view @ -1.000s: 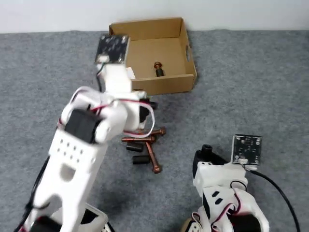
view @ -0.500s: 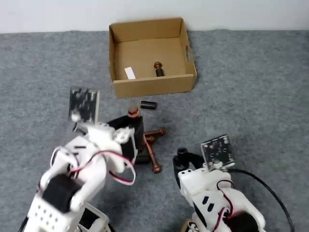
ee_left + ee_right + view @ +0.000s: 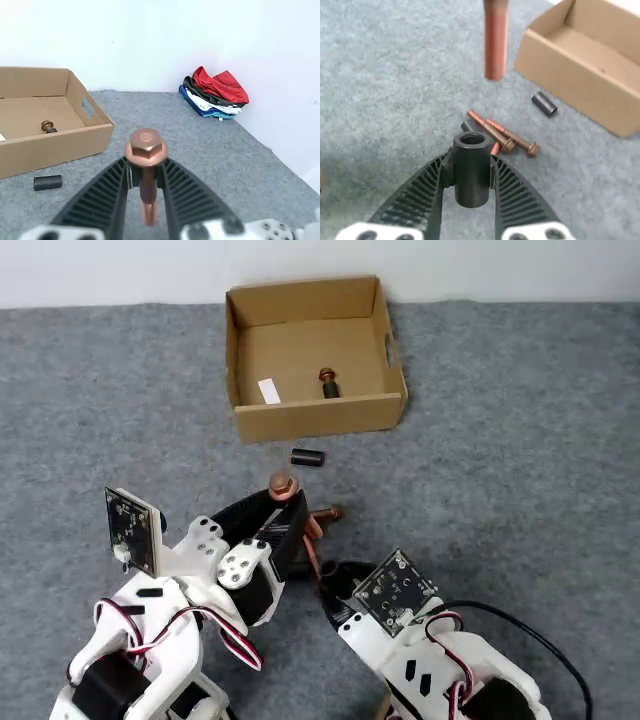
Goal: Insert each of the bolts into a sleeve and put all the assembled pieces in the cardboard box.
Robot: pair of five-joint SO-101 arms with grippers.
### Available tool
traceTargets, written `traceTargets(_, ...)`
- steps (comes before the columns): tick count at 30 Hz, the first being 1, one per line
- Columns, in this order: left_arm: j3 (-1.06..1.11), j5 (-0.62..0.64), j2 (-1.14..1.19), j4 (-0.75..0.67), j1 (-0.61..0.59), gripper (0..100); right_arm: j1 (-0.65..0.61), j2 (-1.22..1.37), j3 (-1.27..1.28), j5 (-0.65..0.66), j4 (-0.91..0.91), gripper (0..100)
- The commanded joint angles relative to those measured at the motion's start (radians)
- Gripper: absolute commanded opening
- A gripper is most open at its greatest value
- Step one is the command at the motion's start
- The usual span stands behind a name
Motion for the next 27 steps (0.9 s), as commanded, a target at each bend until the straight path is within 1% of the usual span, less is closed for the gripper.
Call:
traceTargets(1, -0.008, 0.028, -0.029, 0.026, 0.009, 1, -0.008, 0.005, -0.011, 0.014, -0.067, 0.8)
traceTargets(4, -0.008, 0.037, -0.044, 0.086, 0.009, 1, -0.008, 0.005, -0.011, 0.025, -0.079, 0.8)
traceTargets(7, -0.005, 0.038, -0.051, 0.101, 0.009, 1, -0.008, 0.005, -0.011, 0.066, -0.079, 0.8)
traceTargets(9, 0.004, 0.038, -0.051, 0.092, 0.012, 1, -0.008, 0.005, -0.011, 0.078, -0.081, 0.8)
traceTargets(14, 0.036, 0.038, -0.054, 0.08, 0.069, 1, -0.008, 0.005, -0.011, 0.077, -0.11, 0.8)
traceTargets(19, 0.038, 0.038, -0.046, 0.043, 0.072, 1, -0.008, 0.005, -0.009, 0.077, -0.108, 0.8)
traceTargets(22, 0.074, 0.038, -0.046, 0.005, 0.072, 1, -0.008, 0.005, -0.009, 0.077, -0.108, 0.8)
traceTargets(27, 0.137, 0.035, -0.054, 0.006, 0.075, 1, -0.008, 0.005, -0.009, 0.077, -0.108, 0.8)
